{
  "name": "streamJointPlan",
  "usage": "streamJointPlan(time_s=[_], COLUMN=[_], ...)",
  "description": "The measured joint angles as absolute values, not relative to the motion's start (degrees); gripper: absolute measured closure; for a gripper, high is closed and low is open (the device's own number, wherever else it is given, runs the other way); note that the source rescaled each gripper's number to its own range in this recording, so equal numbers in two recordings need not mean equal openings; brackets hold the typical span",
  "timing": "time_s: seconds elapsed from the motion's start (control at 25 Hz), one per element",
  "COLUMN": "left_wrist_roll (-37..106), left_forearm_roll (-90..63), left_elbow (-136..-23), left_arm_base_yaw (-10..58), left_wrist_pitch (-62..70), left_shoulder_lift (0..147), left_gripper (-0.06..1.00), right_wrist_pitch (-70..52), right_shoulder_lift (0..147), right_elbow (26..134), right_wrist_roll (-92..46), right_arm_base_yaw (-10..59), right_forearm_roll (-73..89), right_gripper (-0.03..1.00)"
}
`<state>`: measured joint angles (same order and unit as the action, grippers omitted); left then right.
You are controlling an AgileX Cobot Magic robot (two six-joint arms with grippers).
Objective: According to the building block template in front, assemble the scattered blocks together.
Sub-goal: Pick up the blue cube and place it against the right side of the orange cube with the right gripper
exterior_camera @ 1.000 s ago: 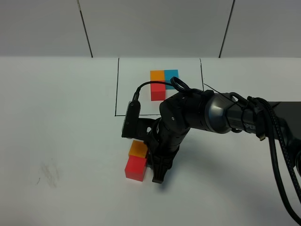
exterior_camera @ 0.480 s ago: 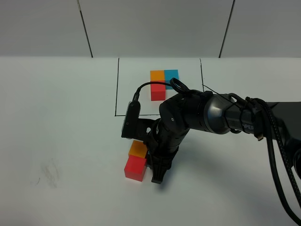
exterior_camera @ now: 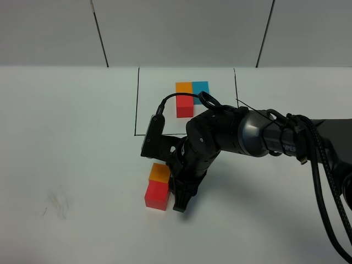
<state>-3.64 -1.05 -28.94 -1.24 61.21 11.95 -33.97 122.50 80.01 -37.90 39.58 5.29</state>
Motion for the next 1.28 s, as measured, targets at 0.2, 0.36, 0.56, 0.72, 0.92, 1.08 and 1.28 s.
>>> streamJointPlan(time_s=[0.2,0.36,0.56,0.72,0.92,1.08,1.28], left_wrist_roll=[-3.5,-3.5,-3.5,-3.5,-3.5,-3.5,-3.5], left_forearm_roll=[-1.1,-1.1,-1.1,-1.1,-1.1,-1.1,-1.1], left_elbow=[-28.9,-28.9,-28.9,-28.9,-28.9,-28.9,-28.9], left_arm_base_yaw=[-1.2,-1.2,-1.2,-1.2,-1.2,-1.2,-1.2], left_wrist_pitch=[61.2,61.2,61.2,61.2,61.2,61.2,61.2], left_shoulder_lift=[12.0,12.0,12.0,12.0,12.0,12.0,12.0], left_gripper=[0.94,0.94,0.94,0.94,0.94,0.94,0.94], right_wrist_pitch=[-34.0,-34.0,-34.3,-34.4,-35.1,-35.7,-36.1], right_shoulder_lift=[122.5,122.5,122.5,122.5,122.5,122.5,122.5], right_elbow=[80.0,80.0,80.0,80.0,80.0,80.0,80.0], right_wrist_roll=[-37.6,-37.6,-37.3,-37.3,-37.2,-35.9,-34.6], right_arm_base_yaw=[39.6,39.6,39.6,39.6,39.6,39.6,39.6], right_forearm_roll=[5.3,5.3,5.4,5.4,5.4,5.4,4.1], right_gripper=[0.37,0.37,0.37,0.37,0.24,0.1,0.06])
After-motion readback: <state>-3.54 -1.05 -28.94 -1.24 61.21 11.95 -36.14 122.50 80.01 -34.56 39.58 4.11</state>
